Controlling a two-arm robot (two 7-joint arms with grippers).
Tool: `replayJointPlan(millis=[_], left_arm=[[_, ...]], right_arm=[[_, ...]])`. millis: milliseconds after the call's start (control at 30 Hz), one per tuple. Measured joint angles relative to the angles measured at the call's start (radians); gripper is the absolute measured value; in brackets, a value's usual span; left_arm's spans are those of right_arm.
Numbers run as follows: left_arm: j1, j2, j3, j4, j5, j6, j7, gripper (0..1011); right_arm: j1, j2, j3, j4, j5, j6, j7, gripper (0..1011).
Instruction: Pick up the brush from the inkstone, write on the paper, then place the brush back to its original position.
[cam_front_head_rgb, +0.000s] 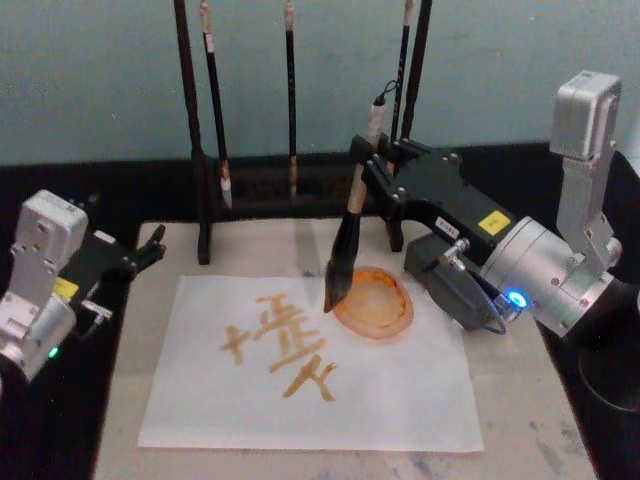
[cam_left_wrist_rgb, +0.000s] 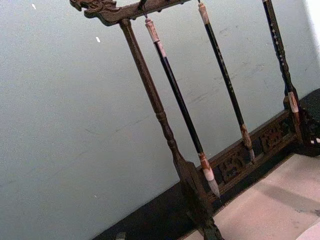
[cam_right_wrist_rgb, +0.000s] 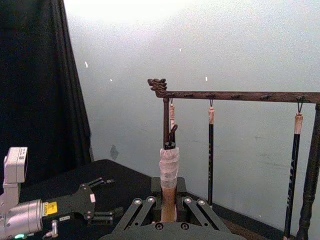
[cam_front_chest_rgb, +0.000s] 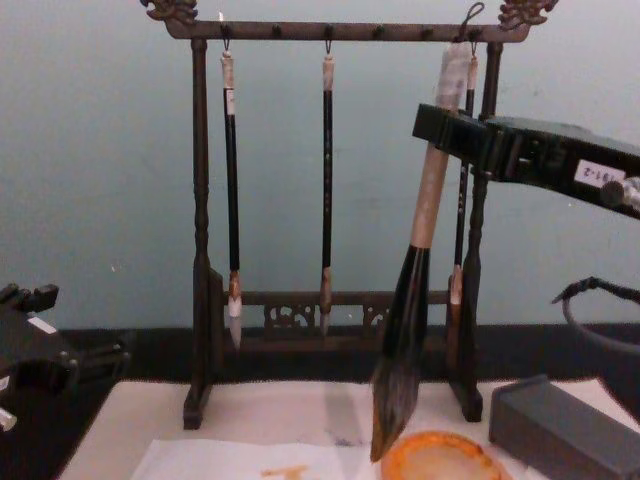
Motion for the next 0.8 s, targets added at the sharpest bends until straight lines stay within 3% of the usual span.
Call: replayJointPlan(millis=[567, 633, 800], left_arm=[[0.0, 0.0, 0.0, 0.0, 0.0, 0.0, 0.0, 1010], [0.0, 0.0, 0.0, 0.0, 0.0, 0.0, 0.0, 1010], [0.0, 0.0, 0.0, 0.0, 0.0, 0.0, 0.0, 1010]], right_arm=[[-0.001, -0.001, 0.0, -0.002, 0.005, 0.0, 0.001, 161], [0.002, -0.008, 0.005, -0.002, 0.026, 0.009, 0.001, 161], [0.007, -0.051, 0.057, 0.001, 0.194, 0.096, -0.015, 161]])
